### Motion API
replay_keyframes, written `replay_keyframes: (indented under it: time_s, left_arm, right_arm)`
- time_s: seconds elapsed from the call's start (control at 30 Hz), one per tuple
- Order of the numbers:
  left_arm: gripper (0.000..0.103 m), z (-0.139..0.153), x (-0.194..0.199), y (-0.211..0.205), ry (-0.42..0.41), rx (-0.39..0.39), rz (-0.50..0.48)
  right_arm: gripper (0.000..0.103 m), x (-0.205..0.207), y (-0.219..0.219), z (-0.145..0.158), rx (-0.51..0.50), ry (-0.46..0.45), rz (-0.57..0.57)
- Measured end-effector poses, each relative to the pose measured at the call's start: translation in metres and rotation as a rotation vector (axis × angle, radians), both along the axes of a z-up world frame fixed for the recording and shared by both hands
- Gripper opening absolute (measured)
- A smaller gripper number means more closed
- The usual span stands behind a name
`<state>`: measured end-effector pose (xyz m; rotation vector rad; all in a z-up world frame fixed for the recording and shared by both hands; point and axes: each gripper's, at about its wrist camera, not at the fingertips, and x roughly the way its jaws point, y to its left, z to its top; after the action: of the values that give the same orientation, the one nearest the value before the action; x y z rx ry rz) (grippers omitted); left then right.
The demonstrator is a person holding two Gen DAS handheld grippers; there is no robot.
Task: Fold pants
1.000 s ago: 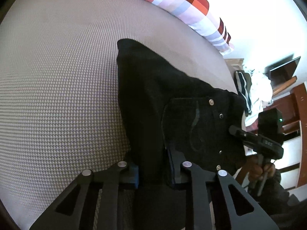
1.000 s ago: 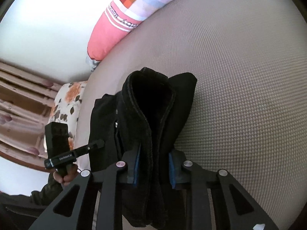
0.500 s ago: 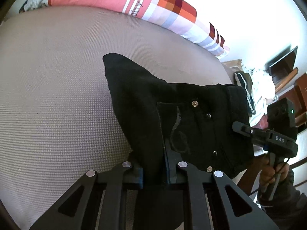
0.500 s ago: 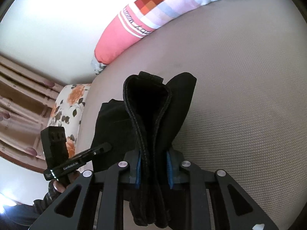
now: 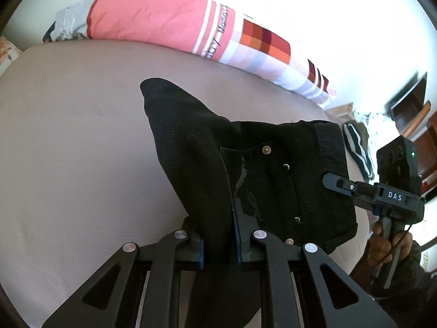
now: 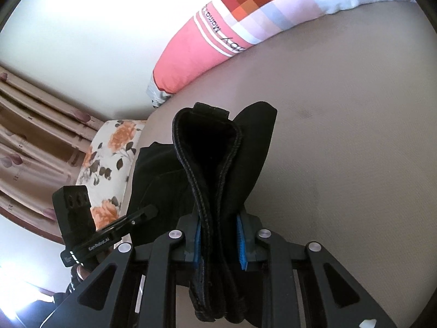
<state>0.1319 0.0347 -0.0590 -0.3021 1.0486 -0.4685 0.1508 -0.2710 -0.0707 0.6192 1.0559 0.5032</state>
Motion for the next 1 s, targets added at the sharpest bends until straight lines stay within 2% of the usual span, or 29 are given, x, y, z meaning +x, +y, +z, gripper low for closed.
replay_keyframes:
  time_s: [0.3, 0.6, 0.77, 0.87, 0.93, 0.97, 1.0]
  left_arm:
    - [0.016, 0.006, 0.045, 0.007, -0.026, 0.009, 0.046]
    - [0.016, 0.002, 0.1, 0.007, -0.045, 0.031, 0.067]
    - [0.016, -0.028, 0.121, 0.012, 0.017, 0.081, 0.108]
    - [0.022, -0.047, 0.123, 0.02, 0.042, 0.082, 0.13]
    - [0.031, -0.056, 0.123, 0.024, 0.062, 0.069, 0.145]
    - [0.039, -0.06, 0.123, 0.024, 0.07, 0.08, 0.153]
    - [0.043, -0.064, 0.123, 0.024, 0.07, 0.092, 0.154]
  right_arm:
    - [0.02, 0.052, 0.009, -0.004, 0.017, -0.011, 0.004]
    - [0.02, 0.102, 0.012, -0.009, -0.007, -0.02, -0.007]
    - [0.021, 0.117, 0.015, -0.027, -0.12, 0.001, -0.043]
    - [0.028, 0.117, 0.015, -0.04, -0.199, 0.007, -0.075]
    - [0.033, 0.115, 0.016, -0.046, -0.26, 0.002, -0.078]
    - [0.038, 0.115, 0.018, -0.049, -0.283, 0.003, -0.08]
    - [0.041, 0.115, 0.018, -0.05, -0.303, 0.007, -0.084]
